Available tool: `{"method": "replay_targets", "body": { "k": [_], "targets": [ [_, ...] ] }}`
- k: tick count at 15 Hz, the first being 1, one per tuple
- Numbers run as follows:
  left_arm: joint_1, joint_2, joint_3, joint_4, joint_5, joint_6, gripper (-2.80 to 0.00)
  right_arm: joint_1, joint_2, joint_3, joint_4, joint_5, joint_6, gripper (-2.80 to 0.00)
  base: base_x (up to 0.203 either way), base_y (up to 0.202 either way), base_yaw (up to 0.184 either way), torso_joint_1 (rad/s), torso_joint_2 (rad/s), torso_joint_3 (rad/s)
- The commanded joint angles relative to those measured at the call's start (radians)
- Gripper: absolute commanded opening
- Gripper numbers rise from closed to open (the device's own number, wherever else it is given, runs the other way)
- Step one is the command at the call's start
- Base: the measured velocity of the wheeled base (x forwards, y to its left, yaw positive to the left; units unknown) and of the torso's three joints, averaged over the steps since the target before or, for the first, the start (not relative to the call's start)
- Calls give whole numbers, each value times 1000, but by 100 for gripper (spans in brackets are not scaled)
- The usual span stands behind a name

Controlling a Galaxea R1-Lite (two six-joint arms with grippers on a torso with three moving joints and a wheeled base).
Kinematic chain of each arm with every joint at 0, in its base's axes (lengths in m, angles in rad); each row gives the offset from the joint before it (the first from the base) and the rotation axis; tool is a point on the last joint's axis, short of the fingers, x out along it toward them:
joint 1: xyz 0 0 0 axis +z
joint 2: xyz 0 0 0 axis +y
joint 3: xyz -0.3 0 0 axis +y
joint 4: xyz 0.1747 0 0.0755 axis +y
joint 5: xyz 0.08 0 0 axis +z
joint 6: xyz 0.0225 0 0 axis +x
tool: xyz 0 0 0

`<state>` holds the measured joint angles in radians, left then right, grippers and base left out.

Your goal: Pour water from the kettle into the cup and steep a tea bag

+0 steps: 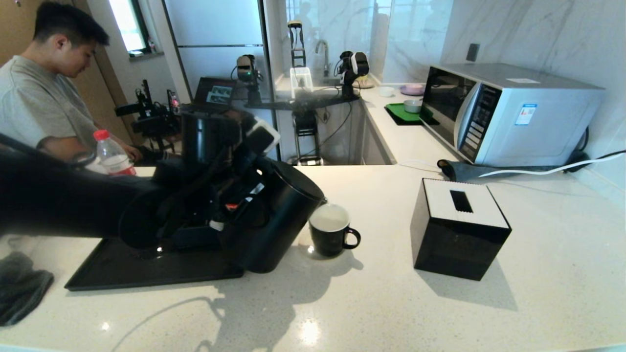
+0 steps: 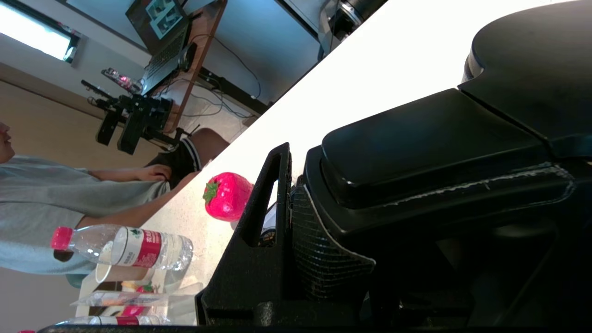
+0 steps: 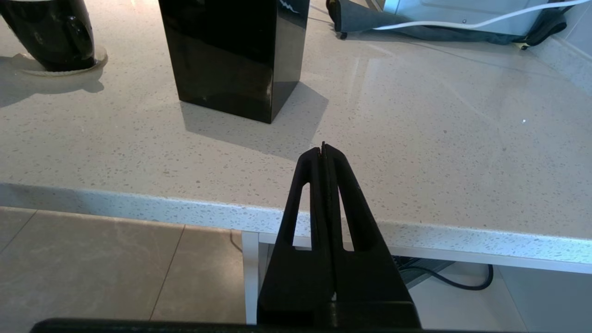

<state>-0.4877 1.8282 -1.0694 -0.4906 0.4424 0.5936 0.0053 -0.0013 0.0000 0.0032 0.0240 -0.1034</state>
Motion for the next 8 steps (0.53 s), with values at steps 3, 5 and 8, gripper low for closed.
{"method": "replay_targets", "body": {
  "k": [3, 5, 8],
  "targets": [
    [0, -26, 2, 42, 2, 2, -280, 1, 1, 0, 0, 2, -1, -280, 0, 0, 0, 0, 0, 0],
    [0, -27, 8, 46, 2, 2, -280, 1, 1, 0, 0, 1, -1, -280, 0, 0, 0, 0, 0, 0],
    [0, -30, 8, 58, 2, 2, -280, 1, 1, 0, 0, 1, -1, -280, 0, 0, 0, 0, 0, 0]
  ]
}}
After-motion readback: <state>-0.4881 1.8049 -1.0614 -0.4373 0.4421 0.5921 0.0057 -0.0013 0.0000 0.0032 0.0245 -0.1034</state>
